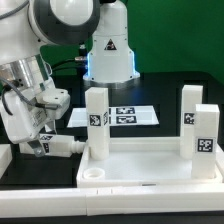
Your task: Assemble desk
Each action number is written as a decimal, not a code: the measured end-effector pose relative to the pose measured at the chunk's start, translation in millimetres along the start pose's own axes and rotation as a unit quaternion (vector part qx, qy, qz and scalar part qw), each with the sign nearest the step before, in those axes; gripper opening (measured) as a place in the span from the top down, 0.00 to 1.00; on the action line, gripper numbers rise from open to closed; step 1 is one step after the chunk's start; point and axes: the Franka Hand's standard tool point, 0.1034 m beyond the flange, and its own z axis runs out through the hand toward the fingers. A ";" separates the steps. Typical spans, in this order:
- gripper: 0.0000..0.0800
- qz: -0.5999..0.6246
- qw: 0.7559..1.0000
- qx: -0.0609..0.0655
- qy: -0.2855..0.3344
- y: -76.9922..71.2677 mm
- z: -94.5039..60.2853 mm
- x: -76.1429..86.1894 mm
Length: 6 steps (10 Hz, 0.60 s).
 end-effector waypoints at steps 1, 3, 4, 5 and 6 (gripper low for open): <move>0.19 0.001 1.000 0.000 0.000 0.5 0.2 0.6; 0.35 0.001 1.000 -0.001 0.000 0.8 0.4 0.5; 0.53 0.001 1.000 -0.001 0.000 1.0 0.5 0.5; 0.65 0.001 1.000 -0.001 0.000 1.1 0.5 0.5; 0.65 0.001 1.000 -0.001 0.000 1.2 0.3 1.0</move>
Offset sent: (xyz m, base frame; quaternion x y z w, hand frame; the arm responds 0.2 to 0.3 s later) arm 0.0000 0.0000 0.0000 0.0000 0.0000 0.0000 1.0000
